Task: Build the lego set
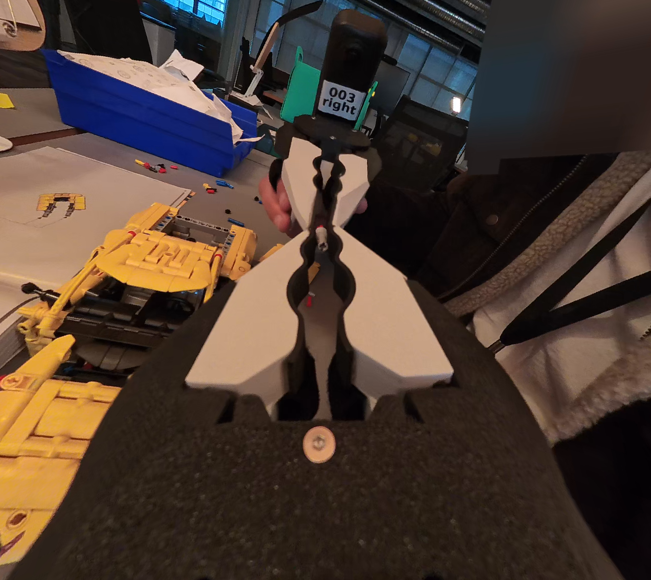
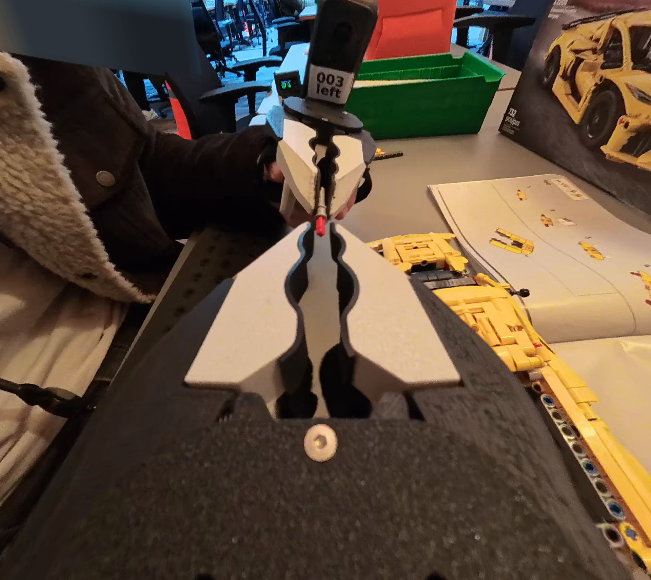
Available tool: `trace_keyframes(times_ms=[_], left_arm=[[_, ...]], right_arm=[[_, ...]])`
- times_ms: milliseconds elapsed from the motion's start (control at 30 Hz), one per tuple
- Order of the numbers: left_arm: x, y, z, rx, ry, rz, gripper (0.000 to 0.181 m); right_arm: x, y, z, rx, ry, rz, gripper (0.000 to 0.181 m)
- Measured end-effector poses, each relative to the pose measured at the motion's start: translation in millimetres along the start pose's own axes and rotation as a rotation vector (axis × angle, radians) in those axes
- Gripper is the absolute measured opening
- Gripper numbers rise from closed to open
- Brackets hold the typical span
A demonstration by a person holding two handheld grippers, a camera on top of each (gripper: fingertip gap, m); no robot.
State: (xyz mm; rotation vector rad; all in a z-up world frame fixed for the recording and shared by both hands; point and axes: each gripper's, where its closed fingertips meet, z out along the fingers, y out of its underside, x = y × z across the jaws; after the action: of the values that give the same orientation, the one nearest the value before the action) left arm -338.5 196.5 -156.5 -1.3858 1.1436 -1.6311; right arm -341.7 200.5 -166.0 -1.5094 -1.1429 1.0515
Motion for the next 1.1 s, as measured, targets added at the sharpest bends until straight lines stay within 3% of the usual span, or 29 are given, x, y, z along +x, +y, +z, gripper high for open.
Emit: trace_keyframes(times_ms=[67, 167, 600, 667, 733, 800, 833, 900, 1033, 1100], left_arm=[[0.2, -0.3, -0.3, 0.002, 0.003, -0.004, 0.005], [1.3, 0.7, 0.2, -0.005, 0.007, 0.000, 0.005], [4.1, 11.5, 6.0, -0.053, -0.011, 0.080, 0.005], [6.0, 42.3, 19.7, -0.216, -0.013, 0.120, 0.005], [24.9, 83.2, 46.1, -0.404, 0.039, 0.227, 0.006], [1.3, 73.7, 35.5, -0.372, -0.063, 0.223, 0.005], [-3.4, 62.9, 26.7, -0.311, -0.076, 0.187, 0.005], [-2.4, 51.3, 23.3, -0.260, -0.082, 0.195, 0.005], [-6.0, 57.5, 25.3, -0.299, -0.089, 0.185, 0.006], [-3.2, 55.0, 24.7, -0.282, -0.075, 0.163, 0.005]], right_arm=[[-0.9, 4.1, 1.8, -0.022, -0.014, 0.014, 0.015], [-3.4, 5.1, 2.6, -0.028, -0.027, 0.012, 0.004], [-6.2, 7.8, -1.0, -0.072, -0.022, -0.038, 0.003], [-15.9, 5.8, 8.8, -0.071, -0.053, -0.047, 0.000], [-44.1, 21.8, 31.8, -0.193, -0.130, -0.143, 0.000], [-0.8, 10.6, -8.2, -0.198, 0.095, -0.216, 0.000], [7.5, -12.0, -32.0, -0.067, 0.072, -0.078, 0.000], [26.7, -18.4, -53.9, -0.026, 0.140, -0.058, 0.000], [29.8, 7.1, -42.7, -0.096, 0.113, -0.015, 0.000], [11.0, 17.1, -31.7, -0.125, 0.011, -0.041, 0.003]])
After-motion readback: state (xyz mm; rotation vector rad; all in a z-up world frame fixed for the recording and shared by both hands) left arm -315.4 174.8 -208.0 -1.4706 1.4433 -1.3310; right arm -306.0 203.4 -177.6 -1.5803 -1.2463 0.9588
